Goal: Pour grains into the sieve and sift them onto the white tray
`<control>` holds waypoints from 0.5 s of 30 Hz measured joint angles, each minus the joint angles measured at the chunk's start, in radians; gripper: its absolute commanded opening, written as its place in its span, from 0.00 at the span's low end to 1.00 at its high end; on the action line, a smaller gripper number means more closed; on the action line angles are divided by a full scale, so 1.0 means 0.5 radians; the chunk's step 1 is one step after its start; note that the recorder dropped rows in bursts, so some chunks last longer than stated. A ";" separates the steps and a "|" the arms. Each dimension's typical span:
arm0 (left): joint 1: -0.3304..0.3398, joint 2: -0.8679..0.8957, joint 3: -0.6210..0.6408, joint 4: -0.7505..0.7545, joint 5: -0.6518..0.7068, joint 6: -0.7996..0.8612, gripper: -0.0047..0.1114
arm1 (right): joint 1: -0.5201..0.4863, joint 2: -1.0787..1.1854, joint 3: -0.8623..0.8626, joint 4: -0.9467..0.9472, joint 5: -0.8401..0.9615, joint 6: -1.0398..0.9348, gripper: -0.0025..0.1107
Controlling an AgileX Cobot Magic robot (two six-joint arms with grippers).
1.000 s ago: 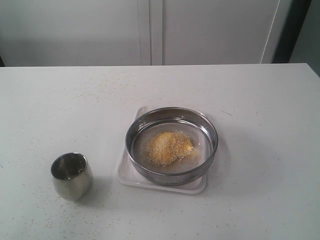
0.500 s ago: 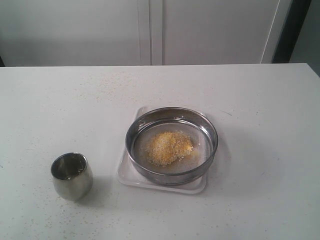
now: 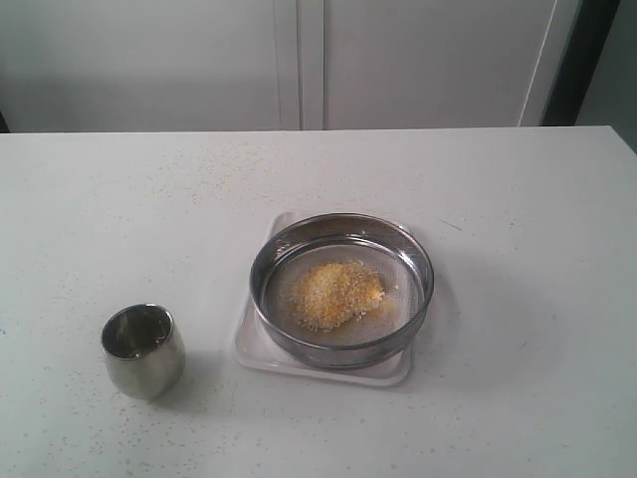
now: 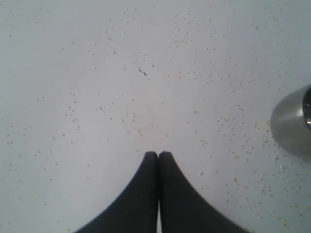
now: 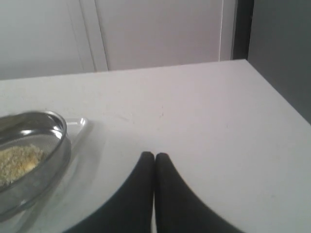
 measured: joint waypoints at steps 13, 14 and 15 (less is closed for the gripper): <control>0.000 0.000 0.000 0.000 0.000 0.000 0.04 | 0.000 0.000 0.000 0.000 -0.234 -0.299 0.02; 0.000 0.000 0.000 0.000 0.000 0.000 0.04 | 0.000 0.000 0.000 0.000 -0.239 -0.304 0.02; 0.000 0.000 0.000 0.000 0.000 0.000 0.04 | 0.000 0.000 0.000 0.000 -0.238 -0.309 0.02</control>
